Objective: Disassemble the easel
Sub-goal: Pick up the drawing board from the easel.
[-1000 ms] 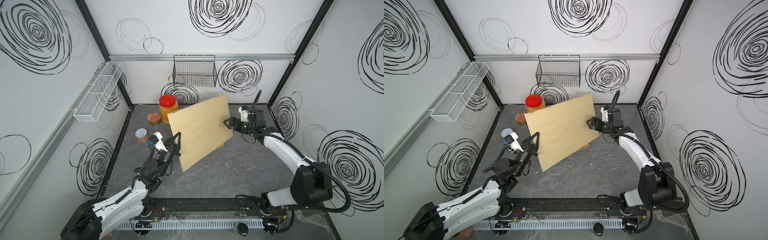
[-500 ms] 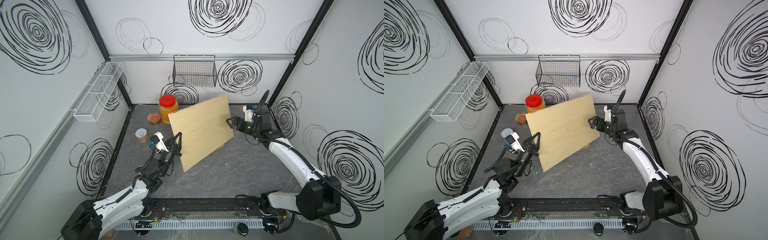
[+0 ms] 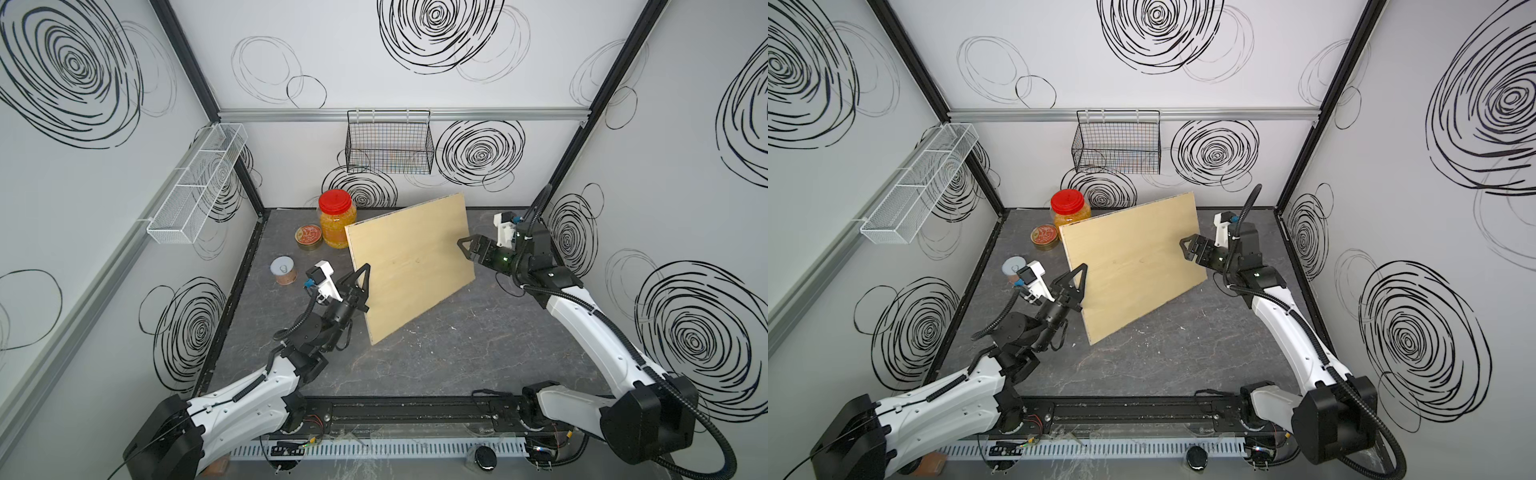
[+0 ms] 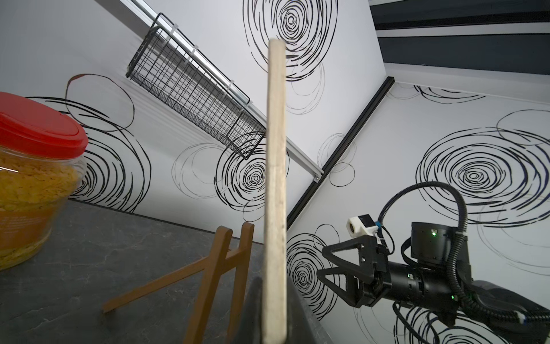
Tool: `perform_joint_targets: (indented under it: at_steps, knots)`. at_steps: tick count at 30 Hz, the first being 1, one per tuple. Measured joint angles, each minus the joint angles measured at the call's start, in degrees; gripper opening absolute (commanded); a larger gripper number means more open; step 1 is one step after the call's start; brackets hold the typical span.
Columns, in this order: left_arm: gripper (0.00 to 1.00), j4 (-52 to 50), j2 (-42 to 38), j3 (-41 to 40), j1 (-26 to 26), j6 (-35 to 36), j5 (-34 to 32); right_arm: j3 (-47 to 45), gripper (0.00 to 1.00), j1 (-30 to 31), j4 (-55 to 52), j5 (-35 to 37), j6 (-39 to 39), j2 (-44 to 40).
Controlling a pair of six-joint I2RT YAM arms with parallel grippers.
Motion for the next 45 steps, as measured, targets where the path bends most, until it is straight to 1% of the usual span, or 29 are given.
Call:
perform_joint_targets:
  at_steps: [6, 10, 15, 19, 22, 28, 34, 36, 40, 45]
  knots:
    - [0.0, 0.0, 0.2, 3.2, -0.9, -1.4, -1.9, -3.4, 0.93, -0.5, -0.7, 0.7, 3.5, -8.4]
    - [0.0, 0.1, 0.4, 4.9, -1.1, -3.8, -4.3, -7.9, 0.93, -0.8, -0.3, 1.2, 7.6, -14.6]
    - [0.0, 0.5, 3.0, 6.2, -1.3, -9.1, -7.9, -16.9, 0.93, -1.0, 3.5, 0.4, 15.9, -22.6]
    - [0.0, 0.0, 5.4, 7.2, -1.7, -12.5, -10.9, -22.9, 0.95, -1.0, 8.3, -0.5, 23.1, -26.9]
    - [0.0, -0.5, 6.8, 8.3, -2.1, -14.8, -12.5, -25.3, 0.96, -1.0, 11.8, -1.4, 27.5, -28.2]
    - [0.0, -0.8, 8.8, 10.5, -4.0, -19.0, -14.6, -28.5, 0.96, -1.0, 18.8, -3.2, 34.6, -28.1]
    - [0.0, -0.8, 9.2, 11.5, -5.1, -22.9, -14.6, -31.0, 0.96, -1.0, 25.1, -3.8, 38.5, -26.5]
    - [0.0, -0.7, 9.5, 11.8, -5.3, -24.1, -14.6, -31.7, 0.94, -1.0, 28.3, -4.1, 39.6, -25.3]
    - [0.0, -1.2, 9.6, 12.0, -5.8, -26.2, -14.7, -33.3, 0.87, -1.0, 35.6, -5.1, 42.6, -22.0]
    - [0.0, -3.4, 9.6, 12.4, -6.4, -29.7, -15.0, -33.4, 0.67, -0.9, 42.5, -5.7, 45.0, -20.0]
